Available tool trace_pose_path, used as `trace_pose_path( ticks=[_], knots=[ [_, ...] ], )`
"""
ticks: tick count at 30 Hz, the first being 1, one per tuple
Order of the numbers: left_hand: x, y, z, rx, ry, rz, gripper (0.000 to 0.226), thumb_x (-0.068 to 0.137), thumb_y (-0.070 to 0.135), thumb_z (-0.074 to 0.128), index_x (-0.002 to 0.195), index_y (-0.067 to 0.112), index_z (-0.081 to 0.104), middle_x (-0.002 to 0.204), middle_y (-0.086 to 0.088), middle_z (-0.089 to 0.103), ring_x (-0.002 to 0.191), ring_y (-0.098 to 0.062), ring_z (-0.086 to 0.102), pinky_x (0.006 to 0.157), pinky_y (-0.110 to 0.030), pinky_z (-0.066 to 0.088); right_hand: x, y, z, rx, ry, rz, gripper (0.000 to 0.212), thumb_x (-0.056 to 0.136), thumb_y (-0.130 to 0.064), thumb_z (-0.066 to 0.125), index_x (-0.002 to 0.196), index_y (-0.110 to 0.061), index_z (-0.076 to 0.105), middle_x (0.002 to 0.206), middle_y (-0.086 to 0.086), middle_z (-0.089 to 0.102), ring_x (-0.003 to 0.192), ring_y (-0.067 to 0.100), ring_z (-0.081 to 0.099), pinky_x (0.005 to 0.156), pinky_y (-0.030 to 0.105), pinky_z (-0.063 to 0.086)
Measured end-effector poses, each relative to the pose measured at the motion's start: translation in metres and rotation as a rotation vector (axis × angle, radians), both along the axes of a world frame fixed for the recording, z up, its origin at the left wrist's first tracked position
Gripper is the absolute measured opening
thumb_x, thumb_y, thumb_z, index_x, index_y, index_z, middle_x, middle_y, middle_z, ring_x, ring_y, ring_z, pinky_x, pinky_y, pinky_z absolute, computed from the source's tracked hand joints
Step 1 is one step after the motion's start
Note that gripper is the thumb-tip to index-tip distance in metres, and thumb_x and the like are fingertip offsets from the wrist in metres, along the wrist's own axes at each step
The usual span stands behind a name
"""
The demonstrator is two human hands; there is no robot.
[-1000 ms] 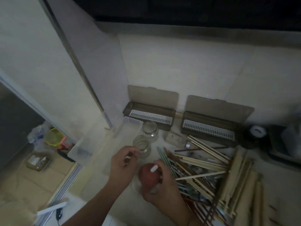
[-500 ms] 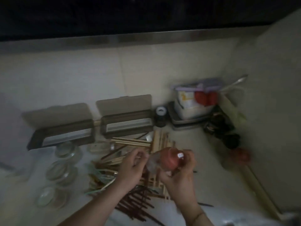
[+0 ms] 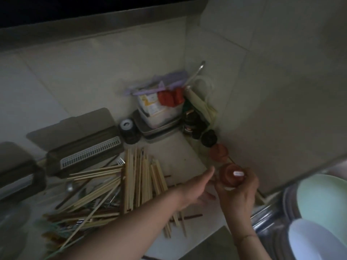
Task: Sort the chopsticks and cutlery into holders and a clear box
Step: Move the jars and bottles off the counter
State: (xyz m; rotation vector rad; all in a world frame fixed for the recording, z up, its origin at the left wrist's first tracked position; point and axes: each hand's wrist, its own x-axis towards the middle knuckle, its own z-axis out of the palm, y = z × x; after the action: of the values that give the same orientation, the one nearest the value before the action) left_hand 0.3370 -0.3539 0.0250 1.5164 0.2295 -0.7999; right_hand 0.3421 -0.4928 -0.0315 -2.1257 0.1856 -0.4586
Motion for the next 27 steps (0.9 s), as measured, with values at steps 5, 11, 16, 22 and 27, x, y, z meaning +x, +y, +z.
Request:
trace_pose_path(
  ticks=[5,11,16,22,27],
  knots=[
    [0.011,-0.013,-0.003,-0.065,0.094,-0.027,0.055,0.095,0.071,0.01,0.111,0.044,0.055,0.126,0.01,0.06,0.119,-0.024,0.058,0.107,-0.046,0.04,0.006,-0.009,-0.008,-0.009,0.063,-0.004,0.073,0.062,-0.007,0.085,0.121,-0.006,0.044,0.119,0.016,0.045,0.096,0.019,0.044,0.073,0.027,0.035],
    [0.023,-0.022,-0.01,-0.103,0.155,0.065,0.065,0.092,0.072,-0.003,0.106,0.042,0.053,0.108,0.016,0.059,0.102,-0.017,0.061,0.088,-0.032,0.044,0.016,-0.009,-0.017,-0.009,0.109,0.001,0.061,0.062,-0.004,0.083,0.109,-0.008,0.046,0.109,0.013,0.046,0.091,0.022,0.047,0.067,0.022,0.027],
    [0.033,-0.029,-0.021,-0.124,0.192,0.111,0.073,0.092,0.073,-0.004,0.106,0.036,0.057,0.108,0.012,0.06,0.093,-0.019,0.06,0.083,-0.03,0.043,0.022,-0.009,-0.017,0.001,0.175,0.001,0.059,0.069,-0.009,0.079,0.117,-0.011,0.045,0.114,0.016,0.05,0.094,0.033,0.054,0.07,0.028,0.034],
    [0.039,-0.029,-0.025,-0.231,0.256,0.213,0.073,0.089,0.077,-0.002,0.097,0.037,0.059,0.102,0.004,0.061,0.113,-0.03,0.057,0.105,-0.047,0.039,0.028,-0.013,-0.018,0.0,0.202,0.013,0.074,0.075,-0.01,0.075,0.138,-0.017,0.037,0.128,0.013,0.054,0.105,0.029,0.059,0.078,0.025,0.038],
    [0.03,-0.021,-0.033,-0.188,0.243,0.233,0.067,0.092,0.075,0.003,0.105,0.035,0.056,0.102,0.007,0.059,0.099,-0.025,0.06,0.096,-0.039,0.042,0.03,-0.019,-0.019,-0.009,0.221,0.039,0.069,0.074,-0.017,0.079,0.132,-0.016,0.043,0.122,0.012,0.058,0.101,0.029,0.061,0.078,0.028,0.043]
  ],
)
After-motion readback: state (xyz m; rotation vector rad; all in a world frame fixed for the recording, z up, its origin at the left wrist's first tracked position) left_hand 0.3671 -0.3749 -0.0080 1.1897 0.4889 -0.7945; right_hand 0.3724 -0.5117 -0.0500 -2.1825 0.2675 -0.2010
